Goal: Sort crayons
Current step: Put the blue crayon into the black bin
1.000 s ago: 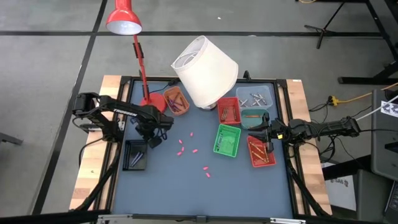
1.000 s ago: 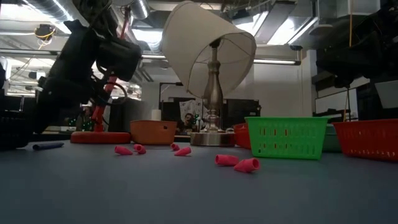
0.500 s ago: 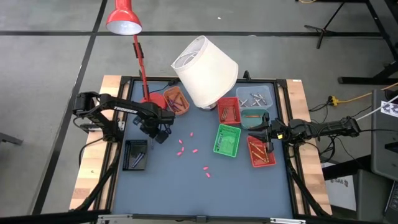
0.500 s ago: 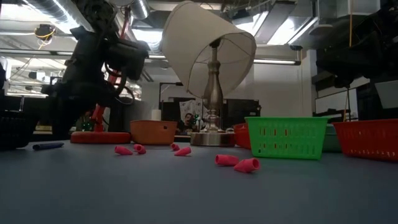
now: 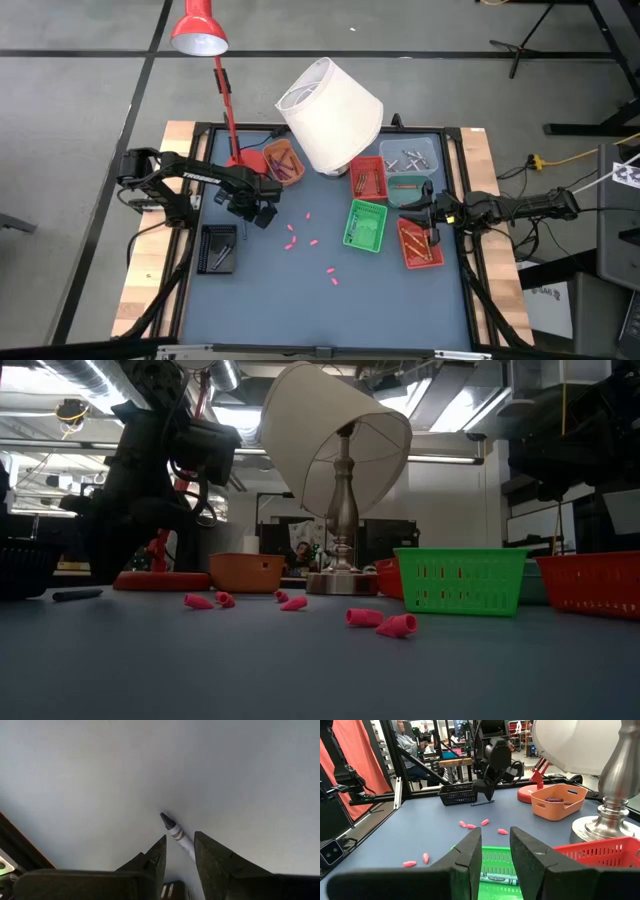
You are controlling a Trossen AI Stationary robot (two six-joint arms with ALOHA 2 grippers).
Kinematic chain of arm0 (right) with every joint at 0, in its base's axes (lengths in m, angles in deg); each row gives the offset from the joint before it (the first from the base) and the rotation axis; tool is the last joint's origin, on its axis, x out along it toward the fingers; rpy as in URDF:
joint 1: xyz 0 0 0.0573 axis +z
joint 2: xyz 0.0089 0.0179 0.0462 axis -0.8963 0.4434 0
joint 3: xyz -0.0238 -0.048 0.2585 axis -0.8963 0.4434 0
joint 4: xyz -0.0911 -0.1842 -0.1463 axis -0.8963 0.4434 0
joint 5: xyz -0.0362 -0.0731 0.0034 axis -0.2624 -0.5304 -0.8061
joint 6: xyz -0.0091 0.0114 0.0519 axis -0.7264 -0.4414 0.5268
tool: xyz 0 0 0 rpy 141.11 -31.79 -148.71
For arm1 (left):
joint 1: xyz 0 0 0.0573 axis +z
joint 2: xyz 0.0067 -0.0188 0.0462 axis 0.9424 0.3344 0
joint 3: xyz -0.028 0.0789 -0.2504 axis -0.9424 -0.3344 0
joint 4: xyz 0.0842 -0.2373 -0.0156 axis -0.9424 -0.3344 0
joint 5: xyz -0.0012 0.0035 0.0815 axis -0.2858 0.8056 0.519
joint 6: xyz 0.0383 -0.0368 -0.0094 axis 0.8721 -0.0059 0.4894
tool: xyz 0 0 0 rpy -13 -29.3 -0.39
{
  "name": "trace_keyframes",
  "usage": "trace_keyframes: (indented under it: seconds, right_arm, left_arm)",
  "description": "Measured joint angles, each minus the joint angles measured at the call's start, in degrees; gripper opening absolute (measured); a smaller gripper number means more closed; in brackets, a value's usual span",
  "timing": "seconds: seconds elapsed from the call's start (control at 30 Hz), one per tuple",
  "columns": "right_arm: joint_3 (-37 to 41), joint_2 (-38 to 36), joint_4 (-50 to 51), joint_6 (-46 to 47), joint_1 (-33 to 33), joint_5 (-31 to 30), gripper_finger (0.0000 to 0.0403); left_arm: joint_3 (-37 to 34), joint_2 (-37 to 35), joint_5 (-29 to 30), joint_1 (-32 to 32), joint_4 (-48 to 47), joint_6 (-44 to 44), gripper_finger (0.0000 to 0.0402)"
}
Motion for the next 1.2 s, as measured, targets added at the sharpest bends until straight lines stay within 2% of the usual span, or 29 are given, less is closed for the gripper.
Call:
trace_keyframes:
  seconds: [0.7, 0.8, 0.9, 1.2]
  right_arm:
    - [0.01, 0.00, 0.00, 0.00, 0.00, -0.01, 0.0099]
    - [0.01, -0.02, 0.00, 0.01, 0.01, -0.02, 0.0099]
    - [-0.01, -0.02, 0.00, 0.02, 0.00, -0.02, 0.0099]
    - [0.01, -0.02, 0.00, 0.01, 0.00, 0.07, 0.0099]
  left_arm:
    - [-0.08, 0.44, 1.50, -4.72, 0.50, -7.22, 0.0085]
    - [-1.85, 0.44, 1.23, -5.17, 3.67, -7.80, 0.0085]
    - [-3.32, 0.43, 0.81, -5.31, 6.47, -7.88, 0.0085]
    - [-4.70, 0.27, 0.83, -5.20, 6.97, -5.83, 0.0083]
